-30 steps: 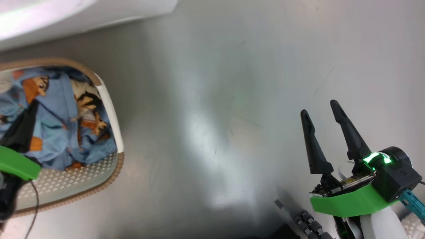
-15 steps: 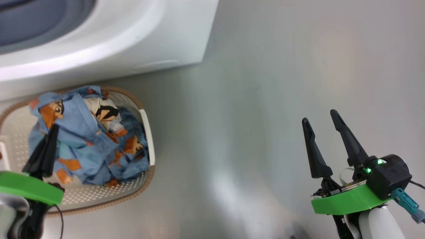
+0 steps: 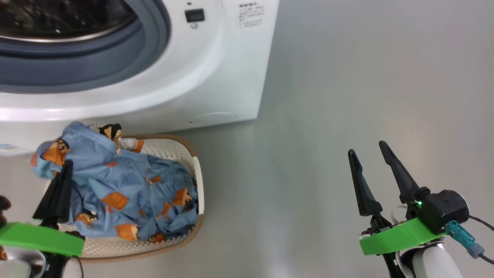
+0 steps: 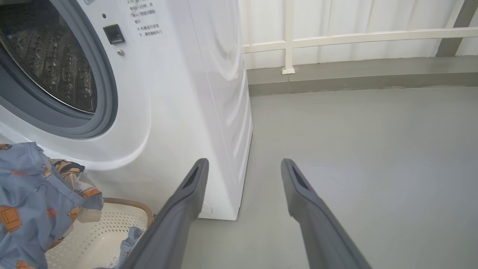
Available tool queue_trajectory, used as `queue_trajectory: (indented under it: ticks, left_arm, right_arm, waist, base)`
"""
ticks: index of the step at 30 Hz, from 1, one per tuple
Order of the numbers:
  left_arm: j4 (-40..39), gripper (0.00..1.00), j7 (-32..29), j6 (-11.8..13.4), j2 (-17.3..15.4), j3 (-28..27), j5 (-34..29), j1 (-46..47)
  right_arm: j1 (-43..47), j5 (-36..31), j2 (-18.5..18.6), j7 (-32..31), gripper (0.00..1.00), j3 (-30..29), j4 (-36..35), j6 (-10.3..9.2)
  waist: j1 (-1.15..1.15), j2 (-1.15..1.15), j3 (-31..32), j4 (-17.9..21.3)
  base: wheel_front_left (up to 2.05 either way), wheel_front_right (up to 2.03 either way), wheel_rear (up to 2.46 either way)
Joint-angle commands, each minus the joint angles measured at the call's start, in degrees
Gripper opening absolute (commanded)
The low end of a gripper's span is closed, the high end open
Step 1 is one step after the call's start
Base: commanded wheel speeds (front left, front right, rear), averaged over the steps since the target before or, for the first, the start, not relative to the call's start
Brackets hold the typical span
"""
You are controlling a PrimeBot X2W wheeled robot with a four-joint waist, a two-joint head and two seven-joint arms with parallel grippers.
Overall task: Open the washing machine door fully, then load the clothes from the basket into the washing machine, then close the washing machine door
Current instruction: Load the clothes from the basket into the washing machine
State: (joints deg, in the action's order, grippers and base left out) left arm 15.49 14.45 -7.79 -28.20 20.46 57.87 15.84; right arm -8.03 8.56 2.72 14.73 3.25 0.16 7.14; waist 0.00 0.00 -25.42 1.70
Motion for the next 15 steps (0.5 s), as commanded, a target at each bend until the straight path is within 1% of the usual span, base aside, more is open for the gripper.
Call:
queue_trajectory:
  ticks: [1, 3, 5, 6, 15]
  left_arm:
    - [-2.0, 0.0, 0.5, 0.3, -1.2, -4.4, -2.6, -1.2]
    - [-2.4, 0.0, 0.5, 0.3, -0.8, -5.3, -3.7, -1.7]
    - [-4.1, 0.0, 0.5, 0.3, 0.4, -7.8, -7.2, -3.2]
    - [-4.1, 0.0, 0.5, 0.3, 0.4, -7.8, -7.2, -3.2]
    - [-9.1, 0.0, 0.5, 0.3, 4.1, -14.5, -16.7, -8.1]
  right_arm:
    - [1.6, -0.6, 0.2, 0.3, 1.0, 1.5, -0.5, 0.35]
    - [1.7, -0.7, 0.2, 0.3, 1.0, 1.5, -0.3, 0.35]
    - [2.0, -0.6, 0.2, 0.3, 1.0, 1.2, 0.4, 0.35]
    - [2.0, -0.6, 0.2, 0.3, 1.0, 1.2, 0.4, 0.35]
    - [3.0, -0.5, 0.2, 0.3, 1.0, 0.3, 2.1, 0.35]
  waist:
    - [0.0, 0.0, 4.8, -2.2]
    - [0.0, 0.0, 5.5, -2.4]
    - [0.0, 0.0, 7.7, -3.1]
    - [0.0, 0.0, 7.7, -3.1]
    - [0.0, 0.0, 13.5, -4.6]
  base:
    - [0.0, 0.0, 0.0]
    - [0.0, 0.0, 0.0]
    - [0.0, 0.0, 0.0]
    - [0.0, 0.0, 0.0]
    - [0.0, 0.0, 0.0]
